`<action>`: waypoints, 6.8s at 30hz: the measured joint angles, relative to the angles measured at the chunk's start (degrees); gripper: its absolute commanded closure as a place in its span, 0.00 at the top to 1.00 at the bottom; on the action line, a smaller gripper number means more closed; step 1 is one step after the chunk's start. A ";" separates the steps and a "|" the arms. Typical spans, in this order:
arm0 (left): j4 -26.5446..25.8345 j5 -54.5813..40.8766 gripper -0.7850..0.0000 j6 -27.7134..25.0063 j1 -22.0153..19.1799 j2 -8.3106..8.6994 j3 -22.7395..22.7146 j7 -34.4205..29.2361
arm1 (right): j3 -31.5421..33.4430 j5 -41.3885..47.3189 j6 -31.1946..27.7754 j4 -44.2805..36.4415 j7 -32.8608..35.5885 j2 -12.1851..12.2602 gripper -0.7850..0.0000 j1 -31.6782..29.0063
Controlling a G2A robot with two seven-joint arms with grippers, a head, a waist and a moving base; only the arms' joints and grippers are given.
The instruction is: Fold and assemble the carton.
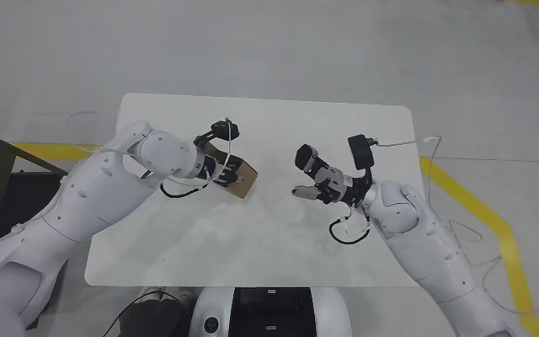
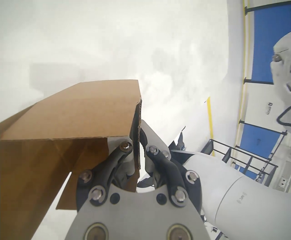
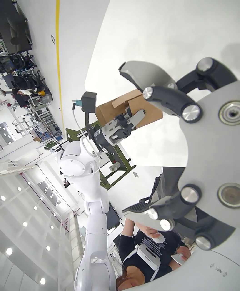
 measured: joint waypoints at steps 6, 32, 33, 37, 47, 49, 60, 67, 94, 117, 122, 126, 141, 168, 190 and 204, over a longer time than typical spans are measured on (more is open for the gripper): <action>-1.74 6.62 0.00 3.11 -0.82 -1.15 2.25 -2.01 | 1.07 0.91 1.56 -0.73 0.74 0.21 1.00 -0.99; -2.72 19.25 0.29 7.71 -0.57 -6.18 6.42 -1.56 | 12.18 -3.52 2.80 -5.72 -1.86 1.92 1.00 -7.48; -2.77 19.89 0.40 7.87 -0.59 -6.34 6.64 -1.81 | 12.15 -3.46 2.89 -5.71 -1.87 1.90 1.00 -7.51; -3.29 22.39 1.00 8.40 -0.72 -7.26 7.68 -2.40 | 12.02 -3.35 3.15 -5.58 -1.91 1.83 1.00 -7.53; -4.44 17.16 1.00 8.79 0.24 -8.63 5.17 -0.65 | 12.25 -3.24 3.40 -5.93 -1.51 1.80 1.00 -7.76; -4.77 15.00 1.00 8.26 0.96 -8.61 3.95 0.27 | 12.33 -3.21 3.43 -6.11 -1.44 1.80 1.00 -7.79; -11.28 3.79 1.00 3.72 8.58 -5.55 -7.71 2.99 | 11.81 -2.76 3.41 -6.98 -0.44 1.70 1.00 -7.54; -15.31 -5.01 1.00 -2.45 17.40 -2.31 -20.68 7.11 | 10.30 -2.49 3.28 -6.46 -0.02 1.39 1.00 -6.71; -5.72 -7.36 1.00 -41.06 44.16 1.18 -57.67 22.89 | -9.60 -24.10 0.91 14.78 -8.83 -6.00 1.00 12.99; -2.34 2.88 1.00 -44.50 45.60 1.07 -59.31 25.83 | -14.18 -30.45 -1.60 22.29 -8.85 -8.33 1.00 17.72; -2.34 2.88 1.00 -44.50 45.60 1.07 -59.31 25.83 | -17.96 -34.79 -3.50 28.29 -13.42 -10.76 1.00 21.23; -2.34 2.89 1.00 -44.50 45.60 1.07 -59.31 25.83 | -20.92 -38.40 -5.01 33.47 -19.26 -13.00 1.00 23.57; -2.34 2.89 1.00 -44.50 45.60 1.07 -59.31 25.83 | -31.92 -44.07 -4.96 47.76 -34.21 -18.95 1.00 29.27; -2.34 2.89 1.00 -44.50 45.60 1.07 -59.31 25.83 | -41.53 -47.86 -4.96 42.14 -48.55 -16.73 1.00 24.78; -2.34 2.89 1.00 -44.50 45.60 1.07 -59.31 25.83 | -36.09 -45.50 -4.96 28.93 -35.66 -14.05 1.00 25.44; -2.34 2.89 1.00 -44.50 45.60 1.07 -59.31 25.83 | -37.20 -44.94 -4.96 26.75 -32.03 -15.90 1.00 25.77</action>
